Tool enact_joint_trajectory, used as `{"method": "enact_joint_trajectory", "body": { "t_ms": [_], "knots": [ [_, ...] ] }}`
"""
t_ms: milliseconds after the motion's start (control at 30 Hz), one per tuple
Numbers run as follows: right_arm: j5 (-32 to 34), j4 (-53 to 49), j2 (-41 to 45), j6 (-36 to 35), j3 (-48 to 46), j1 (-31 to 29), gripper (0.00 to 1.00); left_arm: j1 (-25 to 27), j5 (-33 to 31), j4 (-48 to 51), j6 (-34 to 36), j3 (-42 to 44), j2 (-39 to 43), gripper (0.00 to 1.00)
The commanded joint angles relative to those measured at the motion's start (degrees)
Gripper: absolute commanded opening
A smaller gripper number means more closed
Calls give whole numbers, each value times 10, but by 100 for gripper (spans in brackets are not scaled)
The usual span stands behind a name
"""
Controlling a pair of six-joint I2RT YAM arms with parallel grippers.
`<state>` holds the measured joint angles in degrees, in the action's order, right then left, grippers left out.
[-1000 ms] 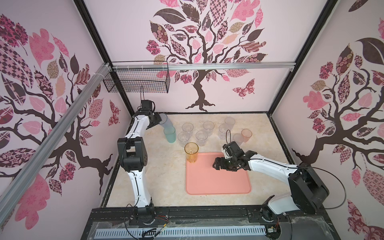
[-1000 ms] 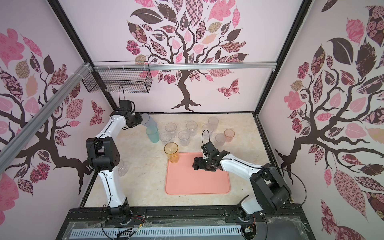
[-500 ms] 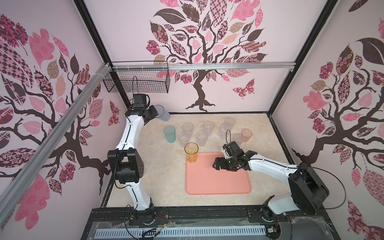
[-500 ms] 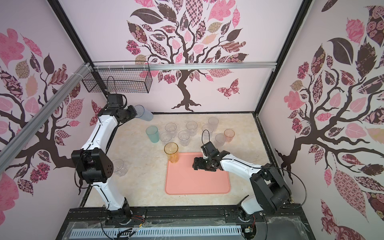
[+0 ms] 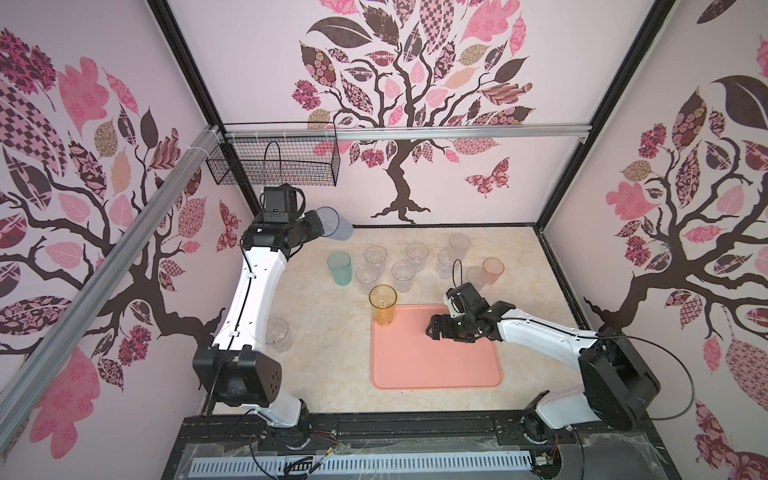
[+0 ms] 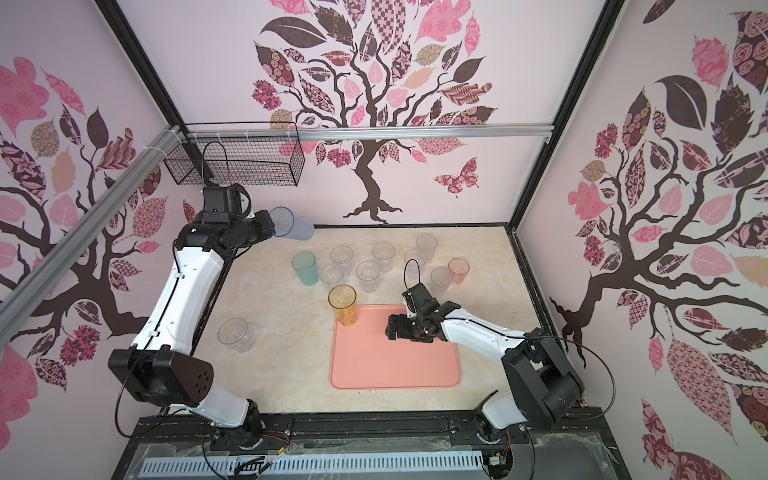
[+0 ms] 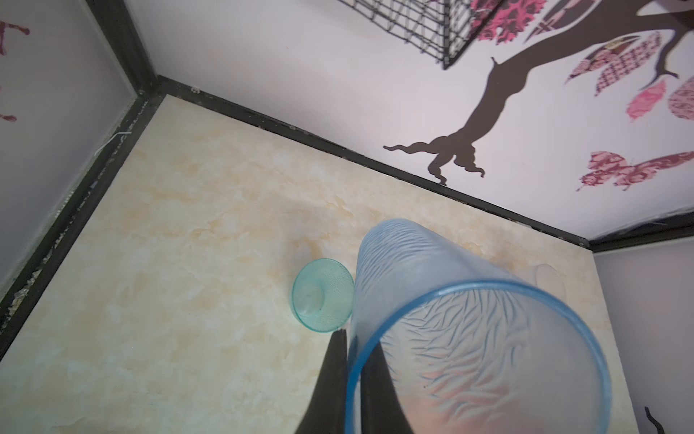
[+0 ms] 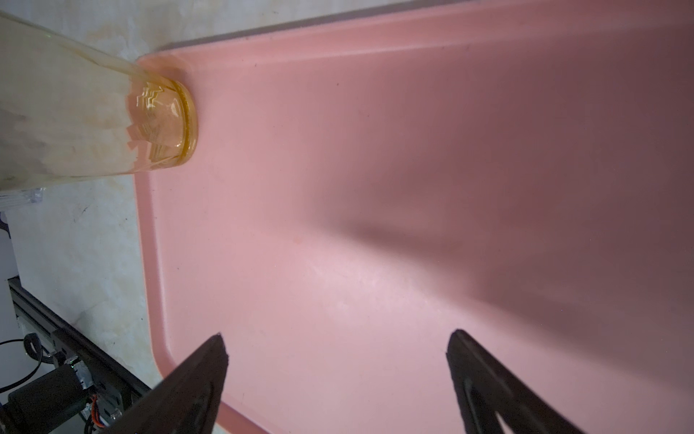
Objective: Place the glasses into the tray
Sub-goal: 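Grasp the pale blue glass with the left gripper and lift it, then carry the pale blue glass over the pink tray beside the amber glass and lower it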
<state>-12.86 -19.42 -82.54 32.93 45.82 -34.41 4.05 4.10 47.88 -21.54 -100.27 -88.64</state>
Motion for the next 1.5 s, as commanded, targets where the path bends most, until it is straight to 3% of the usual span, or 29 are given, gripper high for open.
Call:
{"method": "enact_joint_trajectory", "body": {
  "t_ms": [0,333,667,1033,1467],
  "knots": [
    [17,-26,23,-8,22,1,95,55,-14,18,15,8,34,0],
    [86,-63,61,-11,42,10,96,257,-55,94,32,-13,33,0],
    [104,-92,102,-6,0,115,96,404,-93,202,72,-23,-21,0],
    [66,-82,123,1,-35,117,95,429,-92,224,86,53,-38,0],
    [-31,-6,101,34,-70,95,95,423,-138,126,77,203,28,0]
  ]
}}
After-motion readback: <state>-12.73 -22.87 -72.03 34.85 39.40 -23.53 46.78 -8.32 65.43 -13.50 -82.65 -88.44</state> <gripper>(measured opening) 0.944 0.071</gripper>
